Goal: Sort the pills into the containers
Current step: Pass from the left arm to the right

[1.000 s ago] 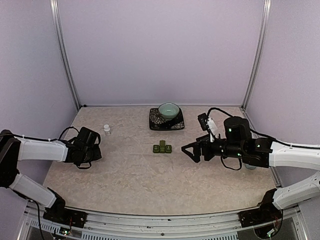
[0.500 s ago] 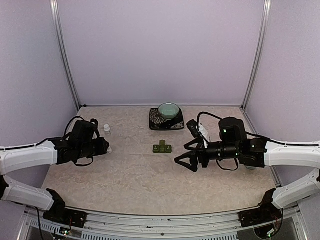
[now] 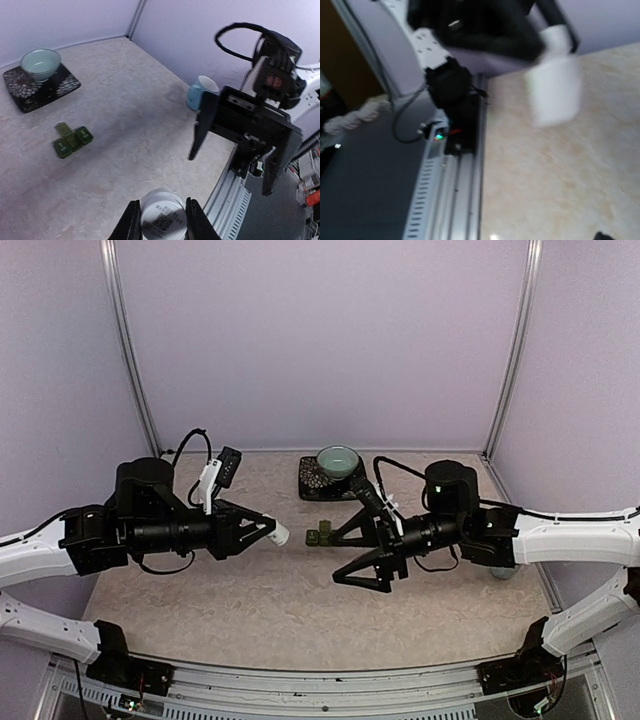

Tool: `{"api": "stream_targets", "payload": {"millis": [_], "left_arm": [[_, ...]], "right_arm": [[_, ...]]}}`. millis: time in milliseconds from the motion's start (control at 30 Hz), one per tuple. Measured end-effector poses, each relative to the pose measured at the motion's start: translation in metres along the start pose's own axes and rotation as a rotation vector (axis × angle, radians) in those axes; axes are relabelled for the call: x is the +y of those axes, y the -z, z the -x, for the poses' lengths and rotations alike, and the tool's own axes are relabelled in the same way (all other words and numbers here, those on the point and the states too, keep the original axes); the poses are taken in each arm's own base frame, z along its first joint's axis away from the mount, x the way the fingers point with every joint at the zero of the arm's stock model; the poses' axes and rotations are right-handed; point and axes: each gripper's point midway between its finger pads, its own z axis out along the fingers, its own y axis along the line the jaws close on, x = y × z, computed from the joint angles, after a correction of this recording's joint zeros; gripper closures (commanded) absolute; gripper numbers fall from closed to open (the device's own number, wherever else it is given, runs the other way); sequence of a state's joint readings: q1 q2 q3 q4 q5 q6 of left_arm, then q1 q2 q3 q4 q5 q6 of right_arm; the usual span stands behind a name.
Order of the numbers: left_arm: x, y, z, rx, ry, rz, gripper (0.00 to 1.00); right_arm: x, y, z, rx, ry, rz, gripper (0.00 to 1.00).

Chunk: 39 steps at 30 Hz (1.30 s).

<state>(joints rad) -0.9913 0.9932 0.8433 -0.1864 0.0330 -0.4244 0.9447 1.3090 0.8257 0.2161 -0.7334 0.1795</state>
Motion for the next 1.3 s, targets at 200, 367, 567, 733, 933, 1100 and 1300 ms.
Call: {"api": "stream_targets", "payload": {"millis": [200,367,567,733,933,1100,1300], "left_arm": [[-0.068,0.001,-0.016,0.036,-0.104,-0.214,0.85],[-0.101,-0.003,-0.028,0.052,-0.163,-0.307,0.85],[-0.127,0.000,-0.024,0.018,-0.221,-0.374,0.85],[-0.136,0.003,-0.019,-0.017,-0.248,-0.401,0.85],[-0.139,0.003,-0.016,-0.037,-0.268,-0.404,0.85],[-0.140,0.002,-0.017,-0.043,-0.282,-0.395,0.85],[-0.138,0.001,-0.016,-0.048,-0.290,-0.383,0.85]], "right_arm": [[0.015,-0.006,0.019,-0.081,-0.010,0.118,0.05],[0.030,-0.008,0.029,-0.137,-0.042,0.227,0.07],[0.047,-0.009,0.033,-0.151,-0.064,0.302,0.10],[0.055,-0.011,0.033,-0.145,-0.083,0.334,0.17],[0.057,-0.013,0.032,-0.143,-0.107,0.354,0.30],[0.056,-0.017,0.027,-0.128,-0.136,0.374,0.37],[0.060,-0.019,0.025,-0.122,-0.144,0.400,0.39]]}}
